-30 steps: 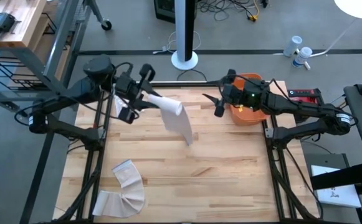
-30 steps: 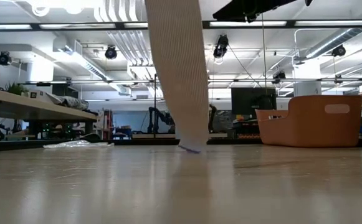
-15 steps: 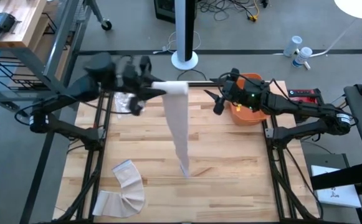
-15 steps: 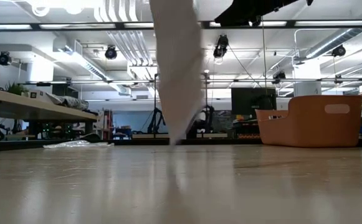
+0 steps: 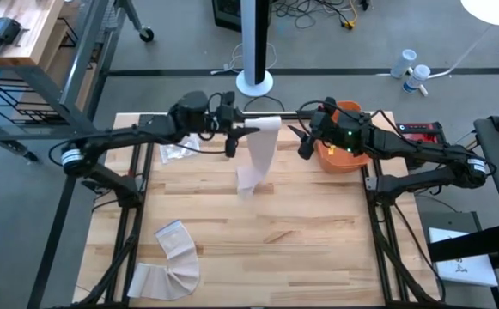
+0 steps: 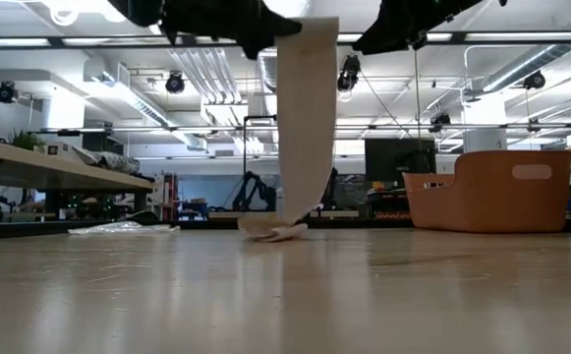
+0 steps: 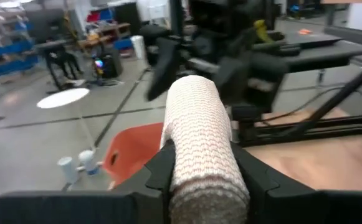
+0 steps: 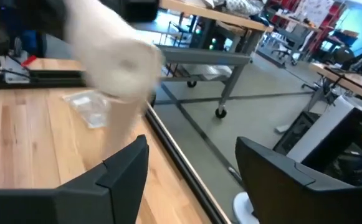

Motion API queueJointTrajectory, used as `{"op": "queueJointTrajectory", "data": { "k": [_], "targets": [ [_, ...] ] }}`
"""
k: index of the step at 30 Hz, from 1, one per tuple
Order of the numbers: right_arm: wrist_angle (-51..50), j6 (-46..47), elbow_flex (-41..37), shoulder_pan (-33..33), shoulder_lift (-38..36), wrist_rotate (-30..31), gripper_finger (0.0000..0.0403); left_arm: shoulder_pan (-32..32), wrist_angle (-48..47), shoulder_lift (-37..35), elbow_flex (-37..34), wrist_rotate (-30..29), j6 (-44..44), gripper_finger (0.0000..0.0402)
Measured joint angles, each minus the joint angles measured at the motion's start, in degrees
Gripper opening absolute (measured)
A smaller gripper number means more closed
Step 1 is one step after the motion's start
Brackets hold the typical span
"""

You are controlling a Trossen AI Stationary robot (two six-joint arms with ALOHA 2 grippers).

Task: Roll bandage
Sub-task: Roll the center brown bandage

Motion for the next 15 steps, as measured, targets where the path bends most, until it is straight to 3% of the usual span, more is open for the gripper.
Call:
{"op": "queueJointTrajectory", "data": {
  "k": [9, 15],
  "targets": [
    [2.86, 1.1, 1.01, -0.02, -0.03, -3.18, 0.0272, 4.92, 3.38, -0.53, -0.44, 14.29, 3.91, 0.0094],
    [10.56, 6.93, 0.98, -0.17, 0.03, -12.33, 0.0294, 4.37, 1.05, -1.25, -1.7, 14.99, 14.1, 0.0094]
  ]
}}
